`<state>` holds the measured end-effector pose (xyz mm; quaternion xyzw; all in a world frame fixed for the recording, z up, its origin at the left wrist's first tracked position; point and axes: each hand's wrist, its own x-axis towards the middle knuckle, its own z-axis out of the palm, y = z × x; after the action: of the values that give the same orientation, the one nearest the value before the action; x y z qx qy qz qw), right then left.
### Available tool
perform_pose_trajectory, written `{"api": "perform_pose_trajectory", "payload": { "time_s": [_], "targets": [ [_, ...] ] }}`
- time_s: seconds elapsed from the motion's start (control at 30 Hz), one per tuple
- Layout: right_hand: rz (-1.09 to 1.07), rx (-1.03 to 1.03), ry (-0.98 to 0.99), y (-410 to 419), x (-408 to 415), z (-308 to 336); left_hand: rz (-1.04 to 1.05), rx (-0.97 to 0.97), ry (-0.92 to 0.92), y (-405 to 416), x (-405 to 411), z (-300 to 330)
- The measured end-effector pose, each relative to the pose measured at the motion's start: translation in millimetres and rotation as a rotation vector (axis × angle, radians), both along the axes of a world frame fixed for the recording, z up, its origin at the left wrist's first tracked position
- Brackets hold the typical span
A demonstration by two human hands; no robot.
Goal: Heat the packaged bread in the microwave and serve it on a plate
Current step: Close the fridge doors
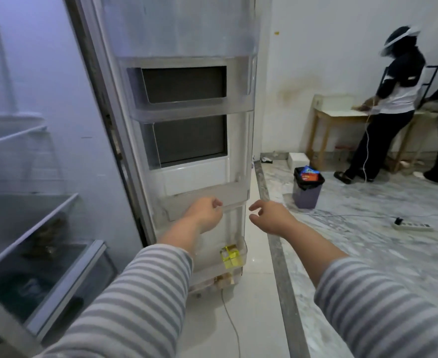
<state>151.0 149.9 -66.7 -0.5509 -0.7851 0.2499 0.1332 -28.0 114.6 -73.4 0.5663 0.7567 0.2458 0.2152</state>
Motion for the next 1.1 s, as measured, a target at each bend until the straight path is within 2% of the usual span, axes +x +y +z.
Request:
{"api": "perform_pose_trajectory", "payload": {
  "time_s": [0.2,0.33,0.43,0.53,0.7,0.8,0.9,1.0,1.1],
  "targets": [
    [0.009,0.090,0.011,92,-7,16,0.033,0.116,0.099,81,1,18],
    [0.048,0.215,0.032,169,8,42,0.132,0.199,0.147,141,24,31],
    [0.137,0.325,0.085,227,17,70,0.272,0.306,0.145,182,48,36],
    [0.278,0.347,0.111,284,18,101,0.503,0.446,0.132,230,75,45],
    [0.519,0.419,0.136,347,-5,138,0.818,0.529,0.100,291,99,65],
    [0.645,0.410,0.231,363,-23,145,0.994,0.552,0.118,312,107,71],
    [0.728,0.364,0.382,367,-32,143,1.028,0.590,0.037,323,110,68],
    [0.712,0.378,0.391,367,-33,136,0.964,0.689,-0.231,326,108,65],
    [0.688,0.410,0.373,363,-33,135,0.964,0.693,-0.199,321,109,59]
  ]
}}
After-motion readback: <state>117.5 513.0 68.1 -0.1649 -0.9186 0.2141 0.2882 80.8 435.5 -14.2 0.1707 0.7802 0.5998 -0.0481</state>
